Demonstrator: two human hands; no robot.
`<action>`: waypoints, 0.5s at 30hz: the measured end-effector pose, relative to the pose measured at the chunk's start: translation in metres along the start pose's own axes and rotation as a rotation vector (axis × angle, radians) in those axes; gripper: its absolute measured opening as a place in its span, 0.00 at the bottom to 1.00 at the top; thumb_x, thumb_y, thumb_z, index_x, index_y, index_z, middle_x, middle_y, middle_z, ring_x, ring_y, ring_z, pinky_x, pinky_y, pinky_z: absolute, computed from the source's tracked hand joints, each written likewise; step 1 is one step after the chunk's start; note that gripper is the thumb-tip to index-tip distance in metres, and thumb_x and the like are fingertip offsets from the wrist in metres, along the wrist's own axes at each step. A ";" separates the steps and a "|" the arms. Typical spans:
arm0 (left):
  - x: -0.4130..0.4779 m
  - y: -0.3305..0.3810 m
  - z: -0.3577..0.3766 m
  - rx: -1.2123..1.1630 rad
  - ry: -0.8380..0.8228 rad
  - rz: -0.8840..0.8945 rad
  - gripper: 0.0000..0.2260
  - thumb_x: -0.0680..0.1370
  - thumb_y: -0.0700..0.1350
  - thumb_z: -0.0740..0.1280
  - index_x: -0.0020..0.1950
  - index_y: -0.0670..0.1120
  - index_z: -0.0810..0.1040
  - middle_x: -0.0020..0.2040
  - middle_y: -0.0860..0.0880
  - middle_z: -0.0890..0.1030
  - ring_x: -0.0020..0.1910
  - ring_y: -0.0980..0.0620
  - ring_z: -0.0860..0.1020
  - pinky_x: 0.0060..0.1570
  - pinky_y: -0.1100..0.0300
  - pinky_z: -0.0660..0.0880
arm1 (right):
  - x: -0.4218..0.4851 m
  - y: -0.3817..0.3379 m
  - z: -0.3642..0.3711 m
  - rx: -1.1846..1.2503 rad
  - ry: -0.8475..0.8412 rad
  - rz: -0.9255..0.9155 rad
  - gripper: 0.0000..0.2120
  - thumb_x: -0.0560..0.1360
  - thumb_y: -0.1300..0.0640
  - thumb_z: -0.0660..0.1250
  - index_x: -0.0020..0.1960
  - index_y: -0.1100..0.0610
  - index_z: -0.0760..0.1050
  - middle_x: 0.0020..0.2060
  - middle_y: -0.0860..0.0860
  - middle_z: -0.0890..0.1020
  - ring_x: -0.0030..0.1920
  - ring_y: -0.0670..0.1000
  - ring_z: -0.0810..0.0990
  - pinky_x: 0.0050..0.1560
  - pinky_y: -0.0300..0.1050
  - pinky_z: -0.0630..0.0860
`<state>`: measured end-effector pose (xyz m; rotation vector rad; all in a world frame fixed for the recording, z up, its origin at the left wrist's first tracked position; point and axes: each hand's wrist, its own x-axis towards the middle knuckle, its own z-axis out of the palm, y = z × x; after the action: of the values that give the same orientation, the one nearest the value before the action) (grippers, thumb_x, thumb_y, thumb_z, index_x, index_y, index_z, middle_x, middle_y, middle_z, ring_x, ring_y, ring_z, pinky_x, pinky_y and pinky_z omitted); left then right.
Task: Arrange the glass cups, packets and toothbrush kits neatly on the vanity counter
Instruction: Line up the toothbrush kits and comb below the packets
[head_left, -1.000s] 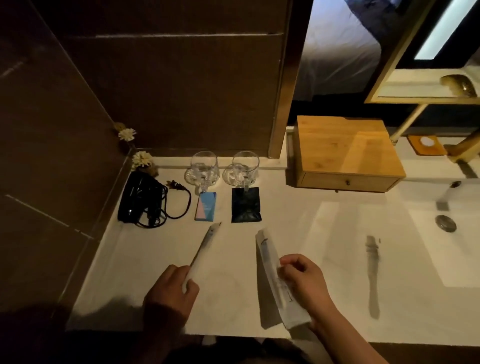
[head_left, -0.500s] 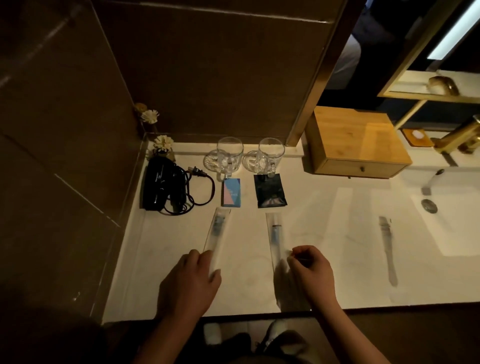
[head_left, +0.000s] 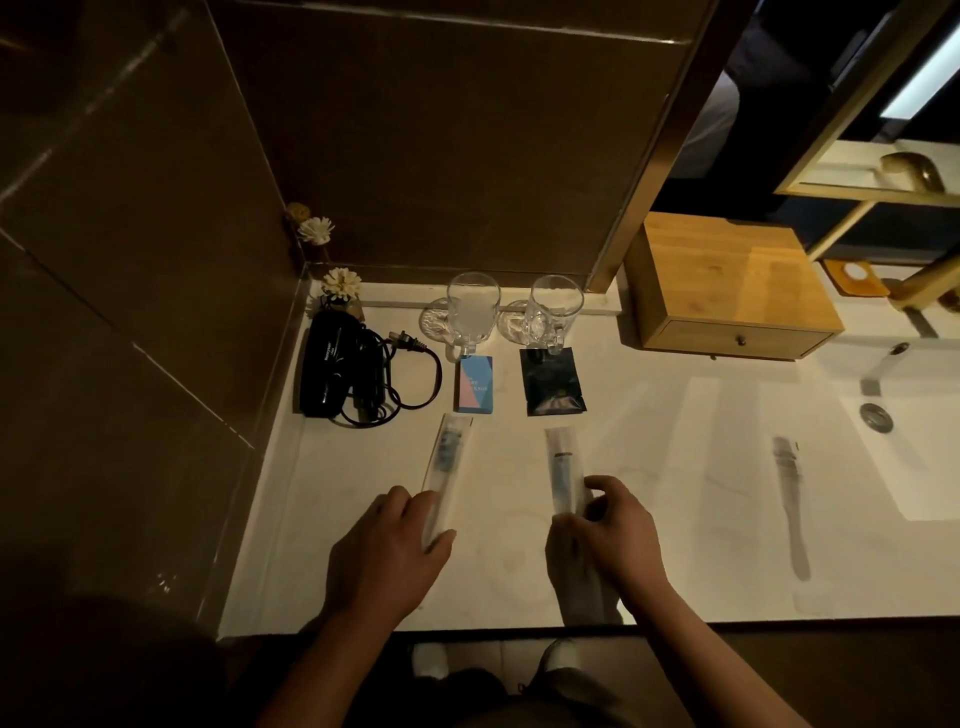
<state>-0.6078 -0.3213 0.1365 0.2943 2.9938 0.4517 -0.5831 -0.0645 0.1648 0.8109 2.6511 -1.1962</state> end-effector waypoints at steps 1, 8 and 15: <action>0.001 -0.001 0.002 0.002 0.004 -0.002 0.19 0.74 0.63 0.64 0.61 0.56 0.73 0.51 0.54 0.77 0.45 0.52 0.79 0.33 0.54 0.79 | 0.001 0.000 -0.001 0.022 0.003 0.010 0.19 0.69 0.55 0.76 0.59 0.54 0.77 0.42 0.50 0.84 0.39 0.49 0.83 0.37 0.42 0.78; -0.013 0.011 0.006 -0.047 -0.027 0.037 0.18 0.76 0.61 0.62 0.60 0.54 0.76 0.44 0.54 0.80 0.39 0.53 0.79 0.32 0.55 0.79 | 0.000 -0.004 -0.002 0.051 -0.095 -0.012 0.12 0.74 0.55 0.71 0.57 0.53 0.78 0.43 0.48 0.84 0.41 0.48 0.83 0.45 0.46 0.81; -0.005 0.001 -0.005 -0.102 0.039 0.173 0.21 0.74 0.55 0.63 0.67 0.54 0.75 0.62 0.53 0.77 0.60 0.50 0.77 0.51 0.54 0.78 | -0.007 -0.001 0.002 -0.239 0.008 -0.241 0.15 0.76 0.52 0.68 0.62 0.51 0.76 0.51 0.49 0.81 0.43 0.48 0.78 0.39 0.35 0.70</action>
<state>-0.6033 -0.3232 0.1421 0.5434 2.9831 0.6305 -0.5779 -0.0694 0.1657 0.4694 2.8881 -0.8928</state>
